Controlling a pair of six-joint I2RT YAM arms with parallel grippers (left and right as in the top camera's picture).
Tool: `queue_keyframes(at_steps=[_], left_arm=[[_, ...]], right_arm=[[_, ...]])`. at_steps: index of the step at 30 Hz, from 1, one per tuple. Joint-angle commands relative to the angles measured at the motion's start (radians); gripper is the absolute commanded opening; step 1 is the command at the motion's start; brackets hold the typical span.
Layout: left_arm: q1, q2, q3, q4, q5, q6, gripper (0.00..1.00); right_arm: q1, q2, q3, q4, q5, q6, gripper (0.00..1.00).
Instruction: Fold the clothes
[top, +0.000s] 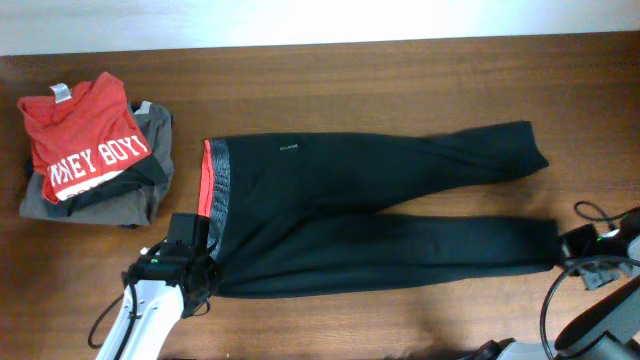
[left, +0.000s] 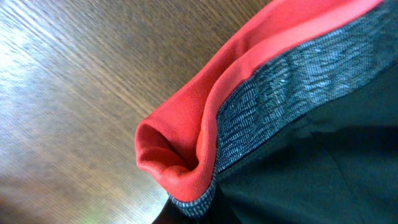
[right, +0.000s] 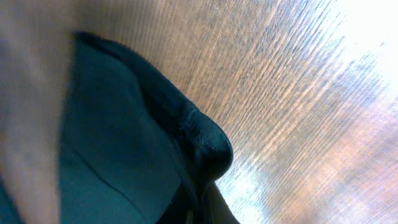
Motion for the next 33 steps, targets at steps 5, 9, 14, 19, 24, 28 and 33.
queue_keyframes(at_steps=[5,9,14,19,24,28,33], left_arm=[[0.006,-0.045,0.194,-0.057,-0.044,0.176,0.0],[0.006,-0.045,0.251,-0.033,-0.093,0.177,0.0],[0.006,-0.031,0.253,0.056,-0.093,0.177,0.0],[0.006,0.008,0.253,0.179,-0.093,0.177,0.0],[0.006,0.089,0.253,0.333,-0.083,0.177,0.0],[0.006,0.156,0.253,0.478,-0.028,0.177,0.0],[0.006,0.246,0.253,0.616,0.005,0.163,0.0]], right_arm=[[0.005,-0.001,0.249,-0.187,0.028,-0.054,0.04],[0.014,-0.001,0.373,-0.271,0.027,-0.066,0.04],[0.085,0.0,0.479,-0.291,0.029,-0.092,0.04],[0.182,0.004,0.528,-0.232,0.036,-0.087,0.04],[0.243,0.031,0.53,-0.153,0.037,-0.047,0.04],[0.258,0.085,0.545,-0.129,0.035,-0.029,0.04],[0.293,0.209,0.633,-0.161,0.036,-0.038,0.04]])
